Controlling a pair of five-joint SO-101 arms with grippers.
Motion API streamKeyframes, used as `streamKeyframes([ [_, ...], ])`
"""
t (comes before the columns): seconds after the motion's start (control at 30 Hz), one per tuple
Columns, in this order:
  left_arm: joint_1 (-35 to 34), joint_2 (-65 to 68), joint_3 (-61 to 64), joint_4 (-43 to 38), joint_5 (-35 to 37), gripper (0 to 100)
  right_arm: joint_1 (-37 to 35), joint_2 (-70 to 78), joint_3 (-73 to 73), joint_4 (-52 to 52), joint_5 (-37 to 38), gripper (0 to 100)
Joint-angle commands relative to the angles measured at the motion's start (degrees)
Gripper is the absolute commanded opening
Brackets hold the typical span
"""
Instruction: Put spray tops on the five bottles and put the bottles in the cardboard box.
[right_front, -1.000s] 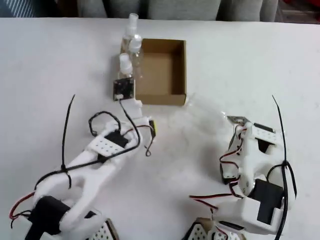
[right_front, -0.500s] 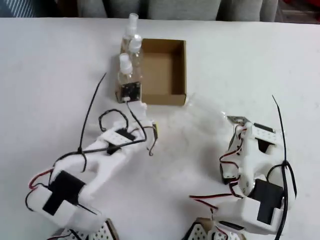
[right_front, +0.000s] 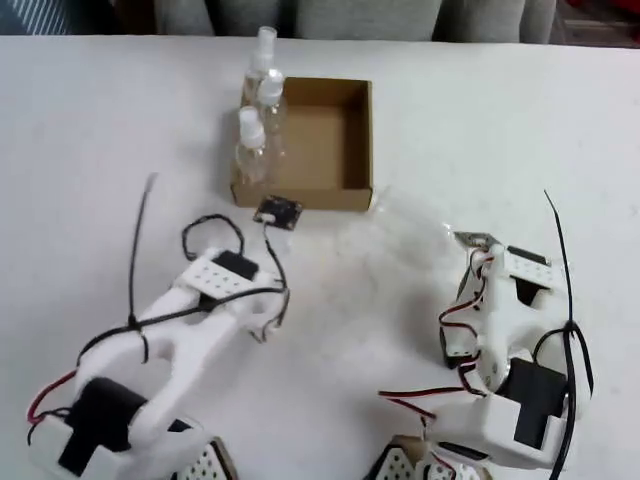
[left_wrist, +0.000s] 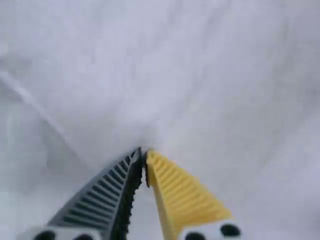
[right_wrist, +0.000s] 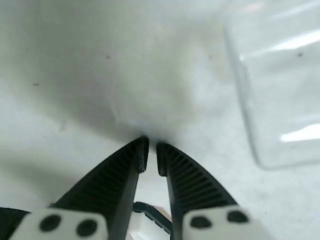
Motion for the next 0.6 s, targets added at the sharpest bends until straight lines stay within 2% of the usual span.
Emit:
streamKeyframes([
  [0.0, -6.20, -5.23, -2.20, 7.74, -7.30, 2, -1.45, 0.13, 0.53, -1.80, 0.62, 1.7],
  [0.2, -13.85, -6.02, -0.97, 11.69, -13.98, 2, -1.63, 0.13, 0.53, -1.80, 0.62, 1.7],
  [0.37, -15.25, -6.29, 2.02, 11.78, -20.04, 2, -1.54, 0.13, 0.53, -1.80, 0.62, 1.7],
  [0.57, -19.12, -6.37, 1.23, 12.04, -21.01, 2, -1.45, 0.13, 0.53, -1.80, 0.62, 1.7],
])
